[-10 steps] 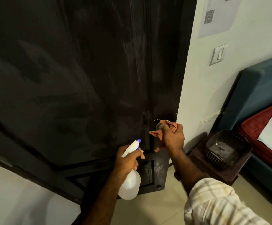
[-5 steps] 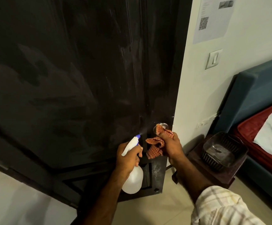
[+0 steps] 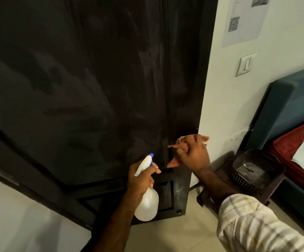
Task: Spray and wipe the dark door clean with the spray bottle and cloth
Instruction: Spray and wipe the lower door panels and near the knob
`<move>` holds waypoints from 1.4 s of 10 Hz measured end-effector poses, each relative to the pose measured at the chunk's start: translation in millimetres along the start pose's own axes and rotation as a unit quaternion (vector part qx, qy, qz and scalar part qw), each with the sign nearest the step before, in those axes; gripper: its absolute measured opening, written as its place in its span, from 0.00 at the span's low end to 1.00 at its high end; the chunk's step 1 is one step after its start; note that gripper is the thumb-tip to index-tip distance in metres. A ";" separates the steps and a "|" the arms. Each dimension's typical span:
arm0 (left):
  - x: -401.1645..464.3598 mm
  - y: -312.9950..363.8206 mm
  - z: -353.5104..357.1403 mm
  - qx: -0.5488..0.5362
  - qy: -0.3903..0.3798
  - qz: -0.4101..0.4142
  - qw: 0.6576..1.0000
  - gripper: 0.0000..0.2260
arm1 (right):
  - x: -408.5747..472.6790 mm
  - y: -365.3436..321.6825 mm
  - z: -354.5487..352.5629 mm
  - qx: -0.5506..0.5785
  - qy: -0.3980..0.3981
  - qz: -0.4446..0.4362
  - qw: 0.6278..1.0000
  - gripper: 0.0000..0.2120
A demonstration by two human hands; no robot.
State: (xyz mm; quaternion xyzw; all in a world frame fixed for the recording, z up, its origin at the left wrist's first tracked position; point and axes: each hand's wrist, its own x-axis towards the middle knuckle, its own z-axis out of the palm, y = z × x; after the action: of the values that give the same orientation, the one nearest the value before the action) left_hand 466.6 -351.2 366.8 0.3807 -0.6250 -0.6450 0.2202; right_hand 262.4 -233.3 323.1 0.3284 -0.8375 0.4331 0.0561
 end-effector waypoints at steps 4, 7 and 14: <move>10.7 16.0 4.4 -0.001 -0.012 0.018 1.000 0.03 | -2.2 -20.1 3.0 -0.248 -0.038 -0.036 0.967 0.21; 1.9 8.8 24.8 0.010 -0.021 -0.001 1.000 0.03 | -14.0 4.2 -3.7 0.054 -0.042 0.047 0.997 0.25; 12.4 -4.0 20.2 0.012 -0.022 -0.018 1.000 0.08 | -3.8 -30.1 7.2 0.672 -0.027 0.437 0.597 0.28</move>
State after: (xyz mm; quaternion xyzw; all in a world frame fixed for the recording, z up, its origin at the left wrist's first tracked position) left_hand 444.3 -347.2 358.8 0.3801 -0.6305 -0.6496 0.1899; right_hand 284.8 -249.2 337.9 -0.1213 -0.3539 0.8372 -0.3989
